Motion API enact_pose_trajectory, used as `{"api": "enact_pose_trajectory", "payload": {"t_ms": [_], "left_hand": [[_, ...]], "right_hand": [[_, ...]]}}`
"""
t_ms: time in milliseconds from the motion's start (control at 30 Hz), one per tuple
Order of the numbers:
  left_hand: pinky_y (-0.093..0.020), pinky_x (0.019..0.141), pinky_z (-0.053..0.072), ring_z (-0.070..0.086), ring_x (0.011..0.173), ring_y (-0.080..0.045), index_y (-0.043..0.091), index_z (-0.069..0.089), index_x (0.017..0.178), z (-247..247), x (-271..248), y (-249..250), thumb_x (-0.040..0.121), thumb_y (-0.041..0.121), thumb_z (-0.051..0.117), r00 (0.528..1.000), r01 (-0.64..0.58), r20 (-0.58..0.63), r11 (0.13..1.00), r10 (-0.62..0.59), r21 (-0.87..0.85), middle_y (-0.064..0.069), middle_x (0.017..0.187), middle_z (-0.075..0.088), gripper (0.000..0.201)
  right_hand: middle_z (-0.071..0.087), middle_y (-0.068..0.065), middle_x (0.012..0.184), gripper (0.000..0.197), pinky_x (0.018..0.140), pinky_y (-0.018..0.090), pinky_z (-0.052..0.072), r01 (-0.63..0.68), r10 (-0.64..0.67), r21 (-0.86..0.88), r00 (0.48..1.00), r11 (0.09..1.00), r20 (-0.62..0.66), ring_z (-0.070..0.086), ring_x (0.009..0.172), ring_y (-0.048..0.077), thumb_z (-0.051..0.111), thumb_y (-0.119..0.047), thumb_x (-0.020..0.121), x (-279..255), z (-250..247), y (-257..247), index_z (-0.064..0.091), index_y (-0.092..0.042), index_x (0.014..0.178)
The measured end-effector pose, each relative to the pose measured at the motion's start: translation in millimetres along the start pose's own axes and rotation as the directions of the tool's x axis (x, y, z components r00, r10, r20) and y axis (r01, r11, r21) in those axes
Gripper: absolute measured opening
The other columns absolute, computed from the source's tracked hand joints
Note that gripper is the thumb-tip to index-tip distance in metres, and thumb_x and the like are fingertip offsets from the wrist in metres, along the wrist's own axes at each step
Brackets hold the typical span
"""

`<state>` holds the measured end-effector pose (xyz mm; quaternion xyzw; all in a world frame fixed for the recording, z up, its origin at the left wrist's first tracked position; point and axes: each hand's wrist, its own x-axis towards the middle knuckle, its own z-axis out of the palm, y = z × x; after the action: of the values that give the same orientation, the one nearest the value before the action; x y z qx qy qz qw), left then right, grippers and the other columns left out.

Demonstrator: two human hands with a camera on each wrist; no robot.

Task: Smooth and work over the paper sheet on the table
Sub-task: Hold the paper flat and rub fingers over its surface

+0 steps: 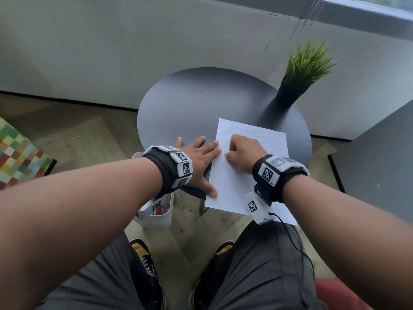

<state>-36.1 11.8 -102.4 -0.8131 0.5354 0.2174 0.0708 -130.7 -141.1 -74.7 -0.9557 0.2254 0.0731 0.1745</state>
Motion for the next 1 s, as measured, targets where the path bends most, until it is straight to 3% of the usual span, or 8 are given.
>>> {"api": "enact_pose_trajectory", "payload": {"t_ms": [133,300,367,467,633,800,933,1000], "left_hand": [[-0.075,0.113,0.012,-0.009,0.155,-0.022,0.037,0.002,0.160,-2,1,1,0.057,0.096,0.058,1.000,-0.006,-0.002,1.000,0.006,-0.004,0.016,0.168,-0.011,0.131],[-0.076,0.110,0.018,-0.009,0.155,-0.022,0.031,-0.001,0.160,-1,1,1,0.058,0.096,0.056,1.000,0.010,0.005,1.000,-0.010,0.027,0.016,0.168,-0.012,0.134],[-0.077,0.110,0.018,-0.008,0.155,-0.023,0.033,0.000,0.160,-2,1,2,0.058,0.095,0.059,1.000,0.009,0.011,1.000,-0.009,0.013,0.016,0.168,-0.012,0.133],[-0.079,0.108,0.018,-0.008,0.155,-0.024,0.036,0.003,0.159,-5,0,3,0.057,0.093,0.062,1.000,0.003,0.022,1.000,-0.003,-0.012,0.015,0.168,-0.011,0.131],[-0.075,0.108,0.026,-0.005,0.155,-0.023,0.027,0.002,0.161,-8,-3,7,0.062,0.094,0.057,1.000,0.018,0.021,0.998,-0.019,0.055,0.013,0.169,-0.009,0.132],[-0.075,0.107,0.028,-0.002,0.156,-0.025,0.027,0.006,0.161,-11,-4,9,0.061,0.092,0.061,0.999,0.025,0.025,0.998,-0.026,0.051,0.010,0.169,-0.007,0.131],[-0.071,0.106,0.033,-0.002,0.154,-0.023,0.024,0.002,0.161,-9,-3,7,0.063,0.096,0.053,1.000,0.016,0.014,0.995,-0.018,0.096,0.012,0.169,-0.010,0.132],[-0.069,0.106,0.035,-0.002,0.154,-0.021,0.025,0.000,0.161,-8,-4,6,0.062,0.097,0.051,1.000,0.017,0.012,0.995,-0.018,0.099,0.013,0.168,-0.009,0.133]], "right_hand": [[0.057,-0.005,0.086,0.009,0.068,0.027,0.035,0.269,-0.260,0.012,0.915,0.963,0.308,0.052,0.081,0.018,0.062,-0.023,0.088,-19,3,-16,0.053,-0.023,0.088],[0.064,0.006,0.097,0.010,0.070,0.029,0.039,-0.047,0.047,0.006,0.999,0.999,-0.027,0.056,0.088,0.025,0.059,-0.026,0.086,4,-1,6,0.053,-0.019,0.085],[0.065,0.006,0.098,0.006,0.071,0.028,0.037,0.086,-0.086,0.008,0.996,0.996,0.019,0.058,0.090,0.026,0.057,-0.025,0.088,-7,8,-4,0.054,-0.020,0.090],[0.059,-0.003,0.092,0.007,0.071,0.026,0.037,0.265,-0.267,0.045,0.923,0.963,0.278,0.054,0.085,0.019,0.062,-0.024,0.089,-24,8,-15,0.056,-0.022,0.091],[0.063,0.005,0.095,0.012,0.070,0.030,0.040,-0.026,0.026,-0.014,0.999,1.000,0.018,0.057,0.089,0.026,0.061,-0.028,0.087,1,-5,12,0.054,-0.018,0.087],[0.058,0.000,0.089,0.011,0.071,0.031,0.040,0.321,-0.298,-0.036,0.912,0.946,0.281,0.051,0.081,0.020,0.061,-0.026,0.090,-25,6,-12,0.055,-0.017,0.094],[0.063,0.005,0.092,0.012,0.068,0.032,0.042,0.006,-0.006,-0.002,0.998,1.000,0.055,0.058,0.085,0.027,0.059,-0.029,0.088,-4,-2,12,0.053,-0.019,0.090],[0.063,0.008,0.092,0.012,0.068,0.034,0.044,-0.035,0.035,-0.014,0.999,0.999,-0.023,0.055,0.082,0.029,0.055,-0.029,0.090,-8,4,14,0.050,-0.018,0.090]]}}
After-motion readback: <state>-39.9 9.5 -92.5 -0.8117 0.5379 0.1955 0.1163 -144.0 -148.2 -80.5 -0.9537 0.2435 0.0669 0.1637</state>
